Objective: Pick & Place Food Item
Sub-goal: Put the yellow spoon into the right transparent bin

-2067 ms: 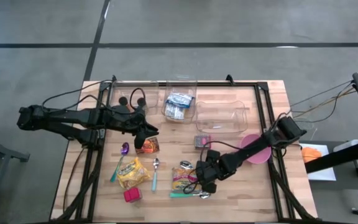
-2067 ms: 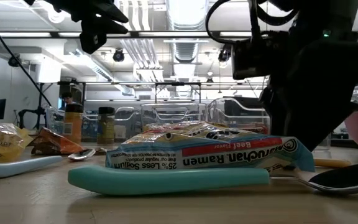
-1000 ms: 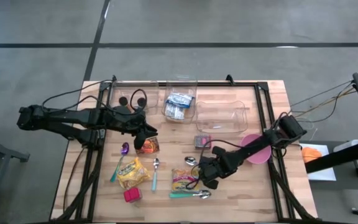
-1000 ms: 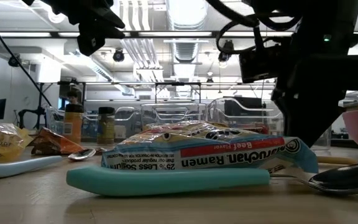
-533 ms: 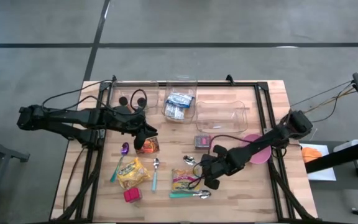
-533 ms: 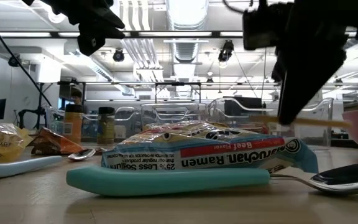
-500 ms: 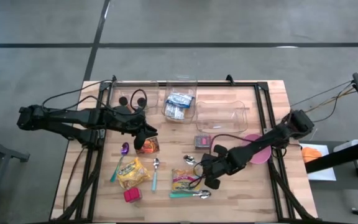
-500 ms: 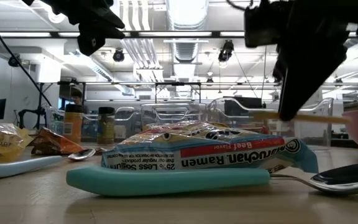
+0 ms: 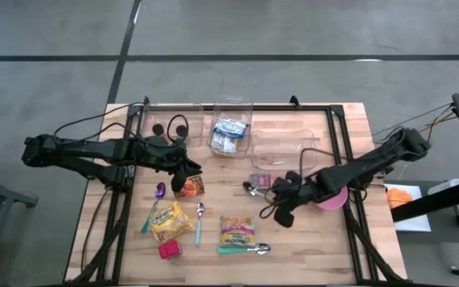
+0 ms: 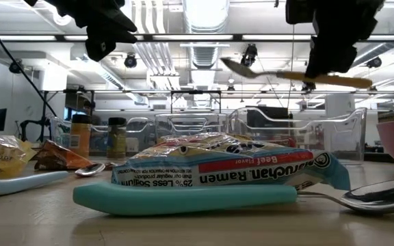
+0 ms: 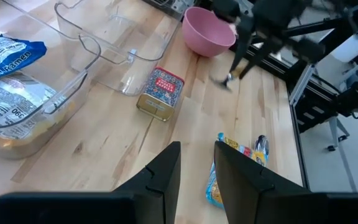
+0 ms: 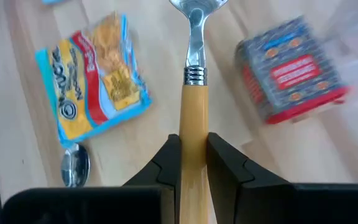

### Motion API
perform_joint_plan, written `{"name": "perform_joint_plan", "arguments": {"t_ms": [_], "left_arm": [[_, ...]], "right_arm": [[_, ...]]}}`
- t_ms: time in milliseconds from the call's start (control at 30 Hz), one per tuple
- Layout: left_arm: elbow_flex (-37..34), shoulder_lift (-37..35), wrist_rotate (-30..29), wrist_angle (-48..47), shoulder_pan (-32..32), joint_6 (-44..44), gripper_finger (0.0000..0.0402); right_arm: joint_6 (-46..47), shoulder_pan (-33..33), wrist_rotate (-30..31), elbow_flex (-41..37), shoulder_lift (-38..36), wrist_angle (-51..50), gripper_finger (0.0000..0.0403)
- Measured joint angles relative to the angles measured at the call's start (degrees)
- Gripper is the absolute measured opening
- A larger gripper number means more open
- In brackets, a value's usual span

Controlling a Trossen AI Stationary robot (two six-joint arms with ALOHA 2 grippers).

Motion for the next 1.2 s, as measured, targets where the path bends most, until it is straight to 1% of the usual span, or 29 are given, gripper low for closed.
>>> {"name": "perform_joint_plan", "arguments": {"t_ms": [100, 233, 333, 500, 700, 900, 967, 1067, 1200], "left_arm": [[0.0, -0.01, 0.0, 0.09, 0.0, -0.38, 0.0105], [0.37, 0.01, 0.87, 0.46, 0.55, -4.13, 0.0105], [1.0, 0.0, 1.07, 0.65, 1.12, -4.52, 0.0105], [2.86, 0.12, 1.08, 0.68, 2.0, -4.16, 0.0105], [4.09, 0.28, 1.09, 0.68, 3.63, -3.65, 0.0105], [4.14, 0.32, 2.04, 0.73, 5.36, -4.09, 0.0105], [4.13, 0.32, 2.11, 0.83, 5.74, -4.49, 0.0105], [4.17, 0.44, 2.05, 0.9, 5.93, -5.38, 0.0105], [4.17, 0.55, 2.1, 0.92, 6.16, -5.42, 0.0105]], "right_arm": [[-2.04, -2.14, 0.04, -0.76, -3.82, -2.09, 0.0041], [-6.02, -6.16, -0.05, -0.35, -7.6, -7.33, 0.0041], [-9.25, -10.09, -0.62, 1.21, -9.63, -11.46, 0.0041], [-16.53, -18.0, -3.77, 4.05, -12.04, -17.13, 0.0041], [-28.55, -29.33, -8.17, 8.94, -12.4, -25.37, 0.0041], [-40.46, -41.54, -14.35, 12.78, -11.19, -28.58, 0.0041], [-43.81, -45.15, -17.46, 13.05, -10.75, -29.17, 0.0041], [-48.26, -48.87, -21.06, 12.71, -10.36, -29.91, 0.0041], [-52.55, -50.93, -22.84, 11.74, -9.98, -30.23, 0.0041]]}}
